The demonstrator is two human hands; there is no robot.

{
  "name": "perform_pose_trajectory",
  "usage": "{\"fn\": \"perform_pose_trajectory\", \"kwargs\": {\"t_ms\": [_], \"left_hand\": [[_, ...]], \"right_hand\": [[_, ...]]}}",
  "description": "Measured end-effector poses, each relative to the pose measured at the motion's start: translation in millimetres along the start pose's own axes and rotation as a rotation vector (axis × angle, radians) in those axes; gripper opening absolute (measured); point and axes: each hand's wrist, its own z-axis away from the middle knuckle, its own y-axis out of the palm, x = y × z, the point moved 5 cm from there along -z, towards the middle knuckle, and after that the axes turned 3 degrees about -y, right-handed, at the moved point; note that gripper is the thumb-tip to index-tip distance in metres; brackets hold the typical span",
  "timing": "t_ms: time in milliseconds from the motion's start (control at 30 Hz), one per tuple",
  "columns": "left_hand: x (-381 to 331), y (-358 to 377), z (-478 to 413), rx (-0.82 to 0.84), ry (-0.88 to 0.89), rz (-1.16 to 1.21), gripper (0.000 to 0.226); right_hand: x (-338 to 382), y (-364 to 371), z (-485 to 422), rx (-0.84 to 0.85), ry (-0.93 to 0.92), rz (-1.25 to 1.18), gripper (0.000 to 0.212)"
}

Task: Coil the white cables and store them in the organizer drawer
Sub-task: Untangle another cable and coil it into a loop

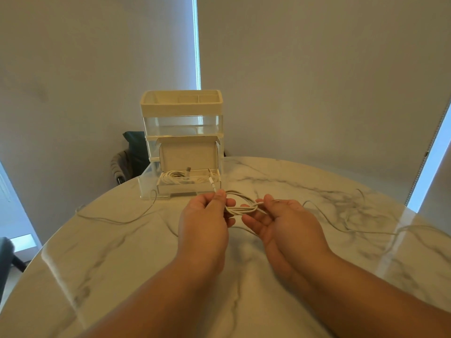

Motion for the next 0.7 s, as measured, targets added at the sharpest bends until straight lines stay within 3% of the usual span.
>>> {"fn": "perform_pose_trajectory", "kwargs": {"t_ms": [100,400,700], "left_hand": [[1,2,1,0.016,0.007,0.021,0.022],[6,11,4,0.182,-0.079,0.074,0.018],[6,11,2,0.246,-0.095,-0.012,0.014]], "right_hand": [[1,-2,-3,-0.018,0.021,-0.050,0.003],[0,-5,-5,0.130,0.016,0.136,0.008],[2,-11,-10,0.113,-0.072,0.335,0.019]]}}
